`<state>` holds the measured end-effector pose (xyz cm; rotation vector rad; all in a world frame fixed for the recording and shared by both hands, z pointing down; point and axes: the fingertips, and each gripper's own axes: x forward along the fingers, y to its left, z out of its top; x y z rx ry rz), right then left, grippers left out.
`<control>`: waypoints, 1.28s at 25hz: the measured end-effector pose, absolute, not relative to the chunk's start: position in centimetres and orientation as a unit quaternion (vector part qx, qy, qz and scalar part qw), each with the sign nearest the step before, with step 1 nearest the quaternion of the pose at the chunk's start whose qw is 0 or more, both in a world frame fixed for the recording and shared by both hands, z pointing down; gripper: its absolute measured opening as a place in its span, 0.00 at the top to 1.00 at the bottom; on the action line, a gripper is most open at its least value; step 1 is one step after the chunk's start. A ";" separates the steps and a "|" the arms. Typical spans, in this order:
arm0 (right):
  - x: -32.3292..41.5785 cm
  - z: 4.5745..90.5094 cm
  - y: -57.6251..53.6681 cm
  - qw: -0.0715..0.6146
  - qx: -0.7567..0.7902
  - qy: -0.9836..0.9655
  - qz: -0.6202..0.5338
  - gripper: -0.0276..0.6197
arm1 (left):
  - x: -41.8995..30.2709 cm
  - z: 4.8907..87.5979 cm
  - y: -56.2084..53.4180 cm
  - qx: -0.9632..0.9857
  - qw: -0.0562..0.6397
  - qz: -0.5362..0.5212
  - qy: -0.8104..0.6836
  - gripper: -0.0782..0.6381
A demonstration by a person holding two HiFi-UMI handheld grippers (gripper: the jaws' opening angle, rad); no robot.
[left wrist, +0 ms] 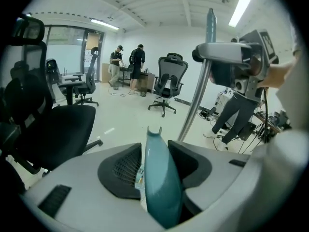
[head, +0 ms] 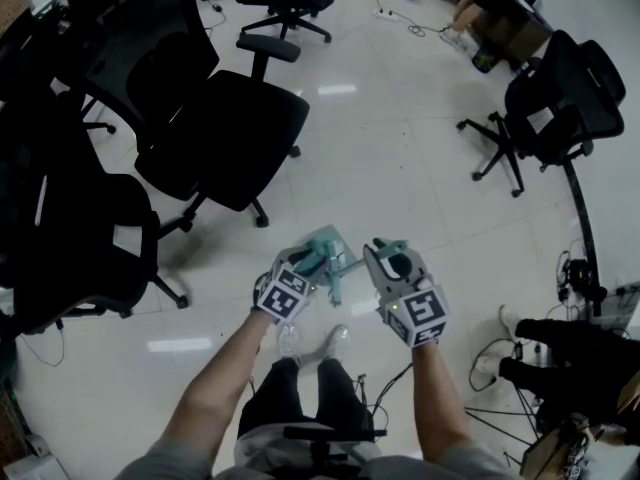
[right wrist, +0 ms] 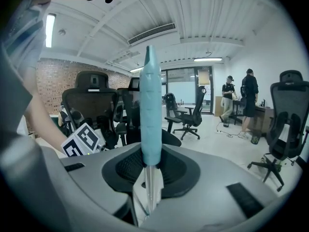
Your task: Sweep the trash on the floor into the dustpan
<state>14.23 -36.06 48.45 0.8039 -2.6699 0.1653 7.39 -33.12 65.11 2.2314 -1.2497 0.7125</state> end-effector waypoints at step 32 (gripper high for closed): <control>8.7 46.2 -36.1 0.122 0.388 -0.913 0.028 0.84 | 2.4 71.0 -30.4 0.904 0.142 0.386 -0.111 0.62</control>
